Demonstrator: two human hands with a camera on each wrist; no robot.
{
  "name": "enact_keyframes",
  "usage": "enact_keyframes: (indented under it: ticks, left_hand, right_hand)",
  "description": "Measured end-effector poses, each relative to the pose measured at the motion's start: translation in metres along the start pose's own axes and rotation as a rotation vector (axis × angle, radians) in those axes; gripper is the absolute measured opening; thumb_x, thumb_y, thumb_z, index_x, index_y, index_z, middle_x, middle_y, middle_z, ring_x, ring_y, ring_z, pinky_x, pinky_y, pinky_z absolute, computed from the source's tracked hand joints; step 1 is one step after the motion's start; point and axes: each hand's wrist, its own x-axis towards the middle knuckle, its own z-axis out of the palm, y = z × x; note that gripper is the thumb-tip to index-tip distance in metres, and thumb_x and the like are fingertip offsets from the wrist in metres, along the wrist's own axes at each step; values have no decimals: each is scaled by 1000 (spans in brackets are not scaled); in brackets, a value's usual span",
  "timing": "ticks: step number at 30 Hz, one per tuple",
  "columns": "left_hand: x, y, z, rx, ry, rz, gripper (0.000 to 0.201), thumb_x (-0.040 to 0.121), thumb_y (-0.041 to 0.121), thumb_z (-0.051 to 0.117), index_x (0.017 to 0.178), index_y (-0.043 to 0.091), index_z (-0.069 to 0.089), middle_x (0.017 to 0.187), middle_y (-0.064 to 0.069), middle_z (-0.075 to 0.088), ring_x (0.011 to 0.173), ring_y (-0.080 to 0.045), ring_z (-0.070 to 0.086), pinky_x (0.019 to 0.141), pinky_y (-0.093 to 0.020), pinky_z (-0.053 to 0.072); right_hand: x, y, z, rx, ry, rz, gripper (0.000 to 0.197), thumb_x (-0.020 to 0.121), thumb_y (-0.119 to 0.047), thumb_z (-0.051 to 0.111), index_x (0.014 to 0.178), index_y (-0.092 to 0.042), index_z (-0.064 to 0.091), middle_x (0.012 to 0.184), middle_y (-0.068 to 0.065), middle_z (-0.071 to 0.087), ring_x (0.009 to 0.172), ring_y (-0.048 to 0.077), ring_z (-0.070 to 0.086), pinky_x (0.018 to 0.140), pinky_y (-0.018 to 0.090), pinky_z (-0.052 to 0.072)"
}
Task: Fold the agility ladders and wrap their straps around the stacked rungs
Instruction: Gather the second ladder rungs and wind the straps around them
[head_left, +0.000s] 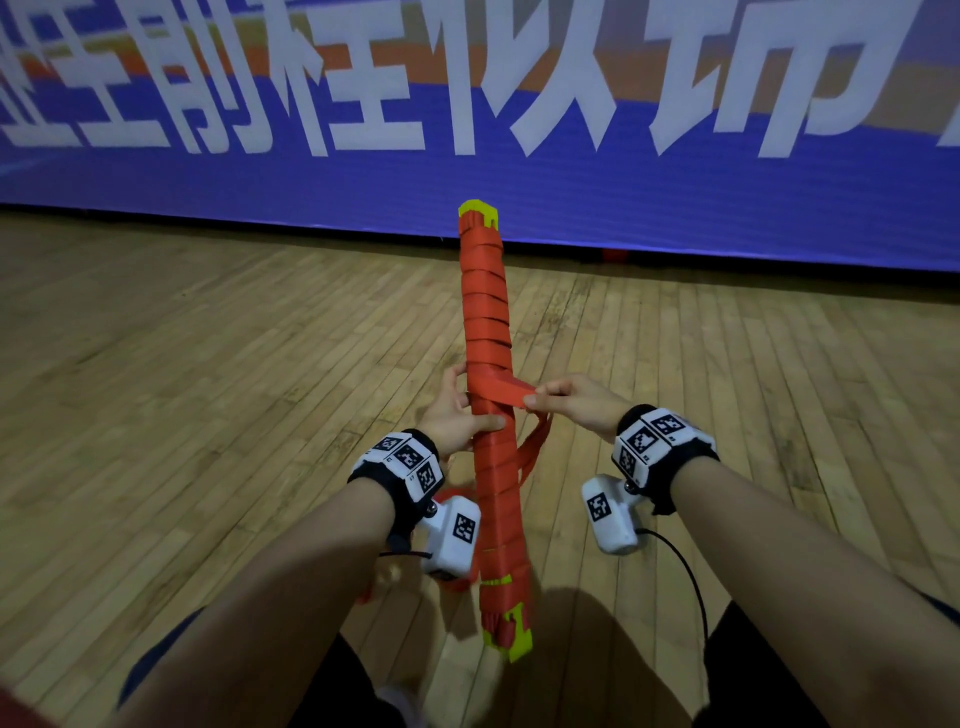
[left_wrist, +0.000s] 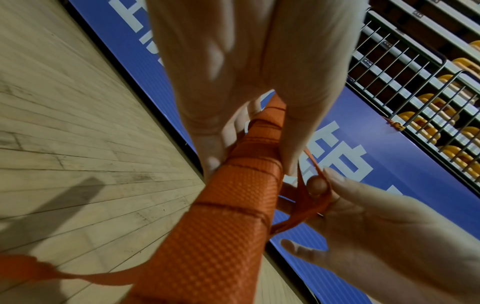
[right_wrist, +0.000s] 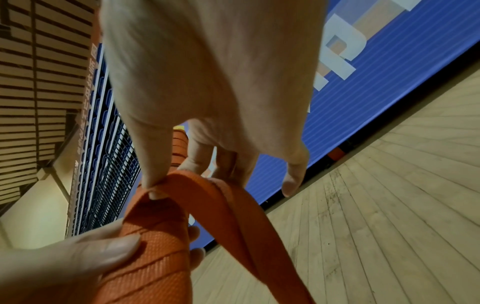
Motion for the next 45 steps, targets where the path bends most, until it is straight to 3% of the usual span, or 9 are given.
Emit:
enact_keyframes:
  ticks: [6, 10, 14, 20, 25, 30, 35, 41, 45]
  left_hand:
    - [-4, -3, -12, 5, 29, -17, 85, 80, -2, 71, 142, 29, 21, 122, -14, 61, 102, -27, 63, 75, -43, 55]
    - [-9, -6, -23, -5, 49, -21, 82, 80, -4, 70, 138, 31, 23, 124, -15, 59, 106, -28, 61, 74, -42, 55]
    - [-12, -6, -33, -46, 74, -5, 80, 80, -6, 69, 136, 31, 25, 124, -16, 59, 97, -23, 63, 64, -34, 54]
    - [-17, -5, -38, -97, 46, -6, 74, 81, -7, 67, 134, 27, 29, 117, -10, 63, 96, -19, 63, 60, -29, 52]
    - [-18, -3, -30, -130, -24, -45, 47, 84, -9, 62, 119, 15, 42, 103, -2, 64, 99, -20, 62, 71, -32, 52]
    - [-21, -2, -29, -193, -101, -68, 48, 87, -11, 55, 126, 15, 43, 103, -8, 64, 96, -22, 61, 77, -39, 54]
    - [-25, 1, -29, -225, -141, -66, 43, 91, -3, 56, 126, 20, 46, 103, -10, 65, 95, -20, 64, 73, -32, 57]
    - [-23, 2, -25, -221, -30, -40, 47, 92, -2, 54, 137, 7, 42, 107, -8, 64, 92, -18, 63, 69, -29, 58]
    - [-25, 7, -24, -245, -105, -42, 42, 95, -5, 47, 135, 7, 44, 110, -12, 62, 98, -22, 62, 83, -40, 53]
  right_hand:
    - [5, 0, 4, 174, 96, 6, 34, 89, -33, 62, 88, 1, 68, 92, 5, 65, 95, 12, 57, 83, 16, 38]
    - [11, -5, 18, 314, 52, 13, 26, 90, -31, 60, 85, -5, 65, 91, 7, 68, 97, 15, 61, 94, 30, 37]
    - [14, -11, 31, 399, 51, -52, 23, 91, -20, 60, 73, -7, 54, 73, 11, 67, 68, 14, 67, 68, 22, 51]
    - [23, -9, 35, 205, 223, -97, 25, 87, -10, 66, 71, -12, 47, 55, 1, 54, 44, 4, 51, 47, 18, 41]
    - [23, -7, 32, 111, 159, -130, 24, 93, -9, 57, 116, -2, 60, 82, 4, 65, 74, 3, 62, 65, 8, 46]
    - [21, -7, 28, 64, 95, -115, 26, 95, -8, 53, 116, 1, 64, 114, 16, 66, 103, 20, 60, 94, 28, 47]
    - [20, -8, 27, 120, 136, -118, 24, 94, -4, 53, 113, 6, 63, 107, 14, 65, 87, 12, 62, 81, 15, 49]
    - [21, -6, 28, 153, 202, -110, 23, 91, -9, 59, 108, 6, 65, 102, 21, 67, 91, 20, 60, 80, 24, 49]
    - [18, -3, 26, 194, 77, -71, 23, 93, -11, 56, 114, -4, 63, 86, 0, 70, 84, 9, 63, 75, 16, 47]
